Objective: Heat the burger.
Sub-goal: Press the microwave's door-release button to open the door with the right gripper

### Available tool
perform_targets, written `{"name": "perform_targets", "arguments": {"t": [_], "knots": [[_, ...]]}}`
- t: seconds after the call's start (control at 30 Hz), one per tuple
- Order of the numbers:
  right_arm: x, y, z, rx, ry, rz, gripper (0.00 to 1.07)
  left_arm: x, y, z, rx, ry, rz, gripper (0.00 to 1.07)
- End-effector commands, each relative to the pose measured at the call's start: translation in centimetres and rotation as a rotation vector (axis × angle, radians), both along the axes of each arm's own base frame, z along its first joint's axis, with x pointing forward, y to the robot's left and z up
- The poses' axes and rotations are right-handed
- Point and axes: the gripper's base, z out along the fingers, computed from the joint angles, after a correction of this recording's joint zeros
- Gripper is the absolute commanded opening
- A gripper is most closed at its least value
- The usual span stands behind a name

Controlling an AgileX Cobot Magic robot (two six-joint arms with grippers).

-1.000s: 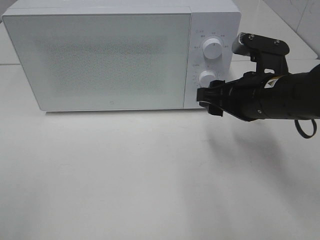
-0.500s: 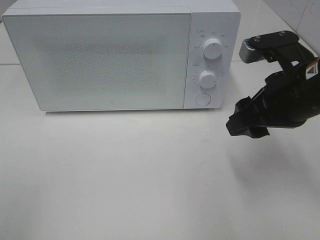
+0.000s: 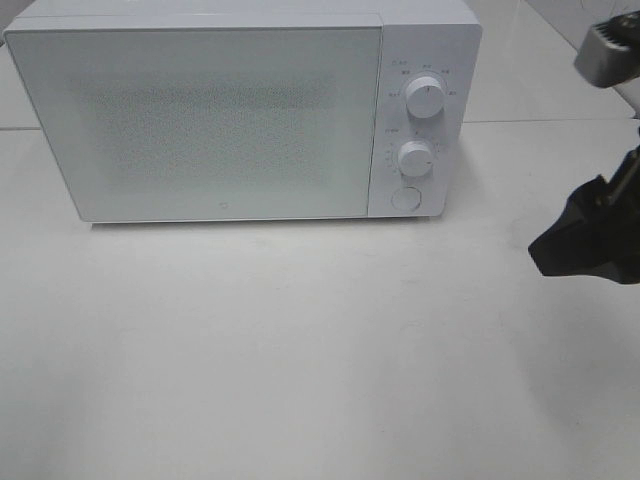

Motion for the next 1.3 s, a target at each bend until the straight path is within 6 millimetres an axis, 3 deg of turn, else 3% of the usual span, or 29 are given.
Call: {"name": "perform_targets", "arguments": {"t": [0.03,0.17,0.23,0.33,0.4,0.5,0.6,0.77,0.93,1.07,1.3], "knots": [[-1.7,-0.9,1.3,-0.002,-0.036,0.015,0.70,-0.4,-0.1,-0.1,-0.005,-0.021,0.002,0.98],[-3.2,-1.5,2.4,0.004,-0.082,0.019,0.70,-0.4,-0.1,-0.1,-0.005,-0.021,0.002,0.98],[-5.3,-2.8,3.5,-0.015,-0.150,0.015,0.70,-0.4,-0.1,-0.1,-0.005,-0.021,0.002,0.98],[-5.9,-3.2,3.7,-0.023,-0.164,0.011,0.70,-0.4,-0.1,-0.1,-0.005,-0.021,0.002,0.98],[-7.9,-4.3,4.2,-0.028,-0.180,-0.028,0.70,-0.4,-0.1,-0.1,-0.005,-0.021,0.002,0.98],[-9.1,-5.0,4.4,-0.021,-0.186,-0.067,0.70,-0.4,-0.1,-0.1,-0.005,-0.021,0.002,0.98],[-9.4,-5.2,4.4,-0.017,-0.183,-0.081,0.70,-0.4,-0.1,-0.1,-0.005,-0.021,0.002,0.98],[-11.8,-6.8,4.8,-0.004,-0.266,-0.214,0.70,-0.4,-0.1,-0.1,-0.005,-0.021,0.002,0.98],[-13.4,-7.4,4.4,-0.001,-0.331,-0.242,0.71,-0.4,-0.1,-0.1,-0.005,-0.021,0.002,0.98],[-15.1,-7.9,3.0,0.003,-0.386,-0.263,0.78,-0.4,-0.1,-0.1,-0.005,-0.021,0.002,0.98],[-16.4,-8.6,1.5,-0.010,-0.438,-0.312,0.77,-0.4,-0.1,-0.1,-0.005,-0.021,0.002,0.98]]}}
